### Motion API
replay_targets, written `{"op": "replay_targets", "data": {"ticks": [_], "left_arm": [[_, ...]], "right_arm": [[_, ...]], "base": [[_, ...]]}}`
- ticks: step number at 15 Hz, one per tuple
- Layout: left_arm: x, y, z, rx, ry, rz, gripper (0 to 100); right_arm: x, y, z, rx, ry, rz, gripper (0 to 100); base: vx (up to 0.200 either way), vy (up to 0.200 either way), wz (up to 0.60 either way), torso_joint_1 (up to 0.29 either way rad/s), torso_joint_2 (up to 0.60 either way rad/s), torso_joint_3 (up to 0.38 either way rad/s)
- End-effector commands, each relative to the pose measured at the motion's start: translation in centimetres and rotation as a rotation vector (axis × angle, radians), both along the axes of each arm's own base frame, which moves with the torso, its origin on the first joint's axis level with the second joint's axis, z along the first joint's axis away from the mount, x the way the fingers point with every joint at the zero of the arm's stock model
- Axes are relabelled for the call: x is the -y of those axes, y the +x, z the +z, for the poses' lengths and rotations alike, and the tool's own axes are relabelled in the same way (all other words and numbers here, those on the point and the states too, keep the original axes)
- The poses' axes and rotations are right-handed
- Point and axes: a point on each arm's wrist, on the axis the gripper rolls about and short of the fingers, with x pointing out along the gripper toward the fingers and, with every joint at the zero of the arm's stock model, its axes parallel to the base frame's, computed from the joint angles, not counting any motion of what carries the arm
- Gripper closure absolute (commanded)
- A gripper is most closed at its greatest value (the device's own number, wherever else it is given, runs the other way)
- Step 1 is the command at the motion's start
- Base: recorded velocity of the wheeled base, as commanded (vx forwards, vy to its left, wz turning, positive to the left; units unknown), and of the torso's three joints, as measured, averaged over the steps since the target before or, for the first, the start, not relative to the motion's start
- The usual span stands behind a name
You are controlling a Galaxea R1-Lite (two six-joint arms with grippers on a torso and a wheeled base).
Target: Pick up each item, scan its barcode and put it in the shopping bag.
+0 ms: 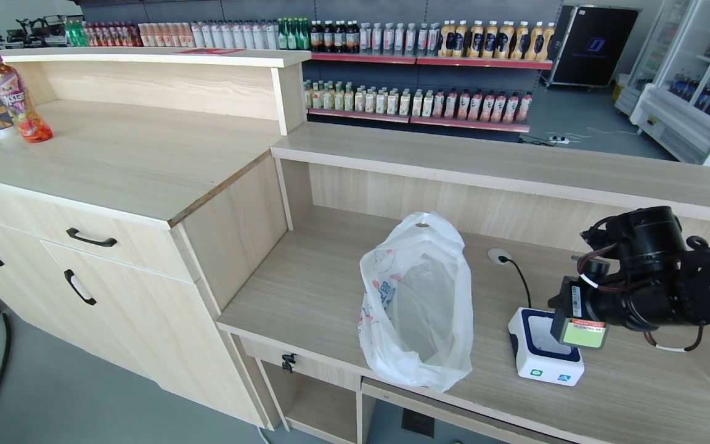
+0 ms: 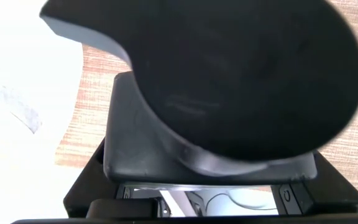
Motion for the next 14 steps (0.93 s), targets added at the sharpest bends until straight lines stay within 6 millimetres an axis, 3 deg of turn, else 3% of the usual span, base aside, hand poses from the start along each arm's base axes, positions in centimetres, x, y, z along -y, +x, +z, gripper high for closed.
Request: {"op": "replay_targets", "data": {"ticks": [1,14], "left_arm": [[0.0,0.0,0.0,-0.001,-0.001,0.001,0],[0.0,0.0,0.0,-0.001,0.001,0.001,0]], "right_arm": [[-0.4,0.2,-0.3,-0.007,0.002,0.01,100],[-2.3,1.9,-2.4,0.011,0.034,0.033,100]], "base": [[0.0,0.0,0.0,0.0,0.0,0.0],[0.0,0.0,0.0,0.0,0.0,0.0]]}}
